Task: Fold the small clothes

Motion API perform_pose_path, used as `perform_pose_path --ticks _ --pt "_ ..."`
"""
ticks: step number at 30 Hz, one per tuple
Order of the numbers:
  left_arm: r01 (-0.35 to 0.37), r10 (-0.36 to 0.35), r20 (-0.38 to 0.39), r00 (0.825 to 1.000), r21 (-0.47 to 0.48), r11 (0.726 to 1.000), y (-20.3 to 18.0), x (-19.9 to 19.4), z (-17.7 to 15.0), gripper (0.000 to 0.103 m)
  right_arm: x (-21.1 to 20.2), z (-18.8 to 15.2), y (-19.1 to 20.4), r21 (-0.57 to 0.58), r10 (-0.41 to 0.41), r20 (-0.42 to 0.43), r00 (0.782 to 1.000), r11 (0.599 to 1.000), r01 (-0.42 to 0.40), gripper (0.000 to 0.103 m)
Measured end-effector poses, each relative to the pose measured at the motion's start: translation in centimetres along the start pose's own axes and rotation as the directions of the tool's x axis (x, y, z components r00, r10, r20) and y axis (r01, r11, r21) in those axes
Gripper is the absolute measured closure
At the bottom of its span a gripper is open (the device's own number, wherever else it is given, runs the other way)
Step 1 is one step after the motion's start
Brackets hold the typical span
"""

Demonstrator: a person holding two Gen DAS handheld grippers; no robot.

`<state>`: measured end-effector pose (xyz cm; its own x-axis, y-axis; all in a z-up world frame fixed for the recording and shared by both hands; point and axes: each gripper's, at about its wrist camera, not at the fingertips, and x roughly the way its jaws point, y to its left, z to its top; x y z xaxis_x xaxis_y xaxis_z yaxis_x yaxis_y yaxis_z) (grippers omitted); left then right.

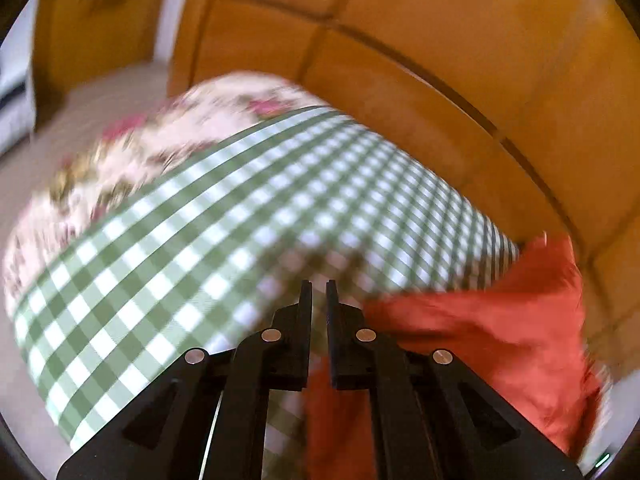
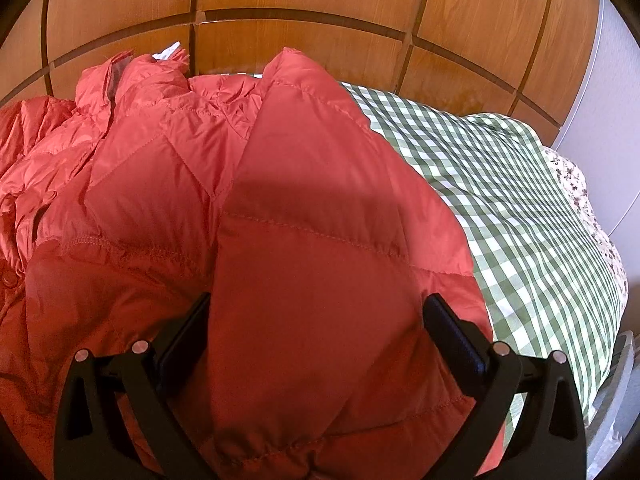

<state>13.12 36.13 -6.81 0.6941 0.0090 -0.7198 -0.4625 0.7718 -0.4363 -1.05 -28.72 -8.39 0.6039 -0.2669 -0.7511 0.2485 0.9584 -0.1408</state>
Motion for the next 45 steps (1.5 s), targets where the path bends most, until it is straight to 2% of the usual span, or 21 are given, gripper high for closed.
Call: perform_pose_path --ticks 1,2,3,5,8,10,12,14,16,18,21,24,26,27,30,31,34,36,40,43,45 --pt "0.001 -0.002 -0.014 1.000 -0.068 0.998 1.5 0.1 0.4 0.074 0.0 0.0 0.0 0.000 0.000 0.000 1.000 1.000 0.000 0.002" --pt "-0.019 0.018 -0.010 1.000 -0.137 0.990 3.2 -0.3 0.7 0.043 0.0 0.0 0.0 0.000 0.000 0.001 1.000 1.000 0.000 0.002" --pt "-0.036 0.046 0.043 0.998 -0.207 0.978 4.7 -1.4 0.8 0.034 0.0 0.0 0.0 0.000 0.000 0.000 1.000 1.000 0.000 0.002" --pt "-0.044 0.090 0.154 0.984 -0.283 0.958 6.9 -3.6 0.6 0.031 0.0 0.0 0.0 -0.002 -0.003 0.001 1.000 1.000 0.003 0.002" --pt "-0.081 0.158 0.222 0.962 -0.323 0.943 7.6 -6.9 0.0 0.031 0.0 0.1 0.2 -0.012 -0.016 0.002 1.000 1.000 0.016 0.002" --pt "-0.043 0.131 0.305 0.943 -0.277 0.960 5.9 -9.8 -0.8 0.031 0.0 0.2 0.4 -0.027 -0.032 -0.003 0.999 0.999 0.032 0.002" --pt "-0.042 0.108 0.372 0.922 -0.180 0.983 2.9 -12.5 -1.7 0.031 -0.1 0.3 0.8 -0.044 -0.048 -0.009 0.999 0.998 0.047 0.002" --pt "-0.007 0.014 0.456 0.890 -0.016 1.000 -1.6 -15.4 -3.1 0.014 -0.3 0.7 1.2 -0.078 -0.069 -0.019 0.997 0.995 0.067 0.002" --pt "-0.027 -0.050 0.488 0.871 0.149 0.988 -6.0 -17.0 -4.7 0.011 -0.6 1.2 1.5 -0.129 -0.082 -0.028 0.996 0.989 0.078 0.002" --pt "-0.062 -0.079 0.493 0.867 0.263 0.963 -9.6 -17.6 -6.3 0.011 -0.8 1.8 1.3 -0.181 -0.115 -0.020 0.993 0.977 0.109 0.002" --pt "-0.057 -0.133 0.436 0.890 0.395 0.917 -14.0 -17.1 -8.4 0.011 -0.9 2.5 -0.1 -0.214 -0.161 0.003 0.987 0.964 0.158 0.002" --pt "-0.020 -0.150 0.314 0.938 0.479 0.877 -16.8 -14.2 -10.7 0.011 -0.8 3.2 -2.6 -0.200 -0.172 -0.007 0.985 0.965 0.167 0.002" --pt "0.020 -0.135 0.189 0.973 0.511 0.860 -17.6 -11.1 -12.3 0.011 -0.8 3.5 -4.4 -0.183 -0.182 -0.025 0.983 0.967 0.175 0.002" --pt "0.041 -0.128 0.131 0.983 0.528 0.848 -17.8 -10.0 -13.2 0.011 -0.8 3.7 -5.4 -0.176 -0.188 -0.031 0.982 0.968 0.180 0.002" --pt "0.021 -0.056 0.042 0.998 0.584 0.812 -18.8 -5.9 -16.4 0.011 -1.4 4.4 -8.0 -0.169 -0.213 -0.028 0.977 0.964 0.205 0.002" --pt "0.007 -0.022 0.018 1.000 0.615 0.789 -19.1 -4.3 -17.7 0.011 -1.5 4.8 -8.8 -0.168 -0.223 -0.021 0.975 0.962 0.216 0.002" --pt "-0.072 0.083 0.016 0.996 0.666 0.742 -18.7 -1.6 -19.6 0.011 -1.6 6.3 -11.8 -0.163 -0.258 0.003 0.966 0.953 0.255 0.002" --pt "-0.044 0.071 -0.016 0.997 0.649 0.760 -17.9 -0.9 -19.6 0.010 -0.8 7.8 -14.2 -0.144 -0.273 -0.004 0.962 0.952 0.270 0.002" --pt "0.025 0.030 -0.088 0.996 0.567 0.823 -15.8 -0.2 -18.6 0.003 2.3 11.0 -19.1 -0.074 -0.261 -0.090 0.961 0.964 0.255 0.002" --pt "0.028 0.020 -0.078 0.997 0.577 0.816 -15.5 -0.3 -19.1 0.003 5.1 12.4 -21.8 -0.039 -0.235 -0.165 0.958 0.972 0.231 0.002" --pt "0.016 0.027 -0.064 0.998 0.587 0.810 -15.7 -0.1 -19.5 0.003 6.9 12.9 -23.4 -0.047 -0.264 -0.200 0.944 0.965 0.260 0.002"
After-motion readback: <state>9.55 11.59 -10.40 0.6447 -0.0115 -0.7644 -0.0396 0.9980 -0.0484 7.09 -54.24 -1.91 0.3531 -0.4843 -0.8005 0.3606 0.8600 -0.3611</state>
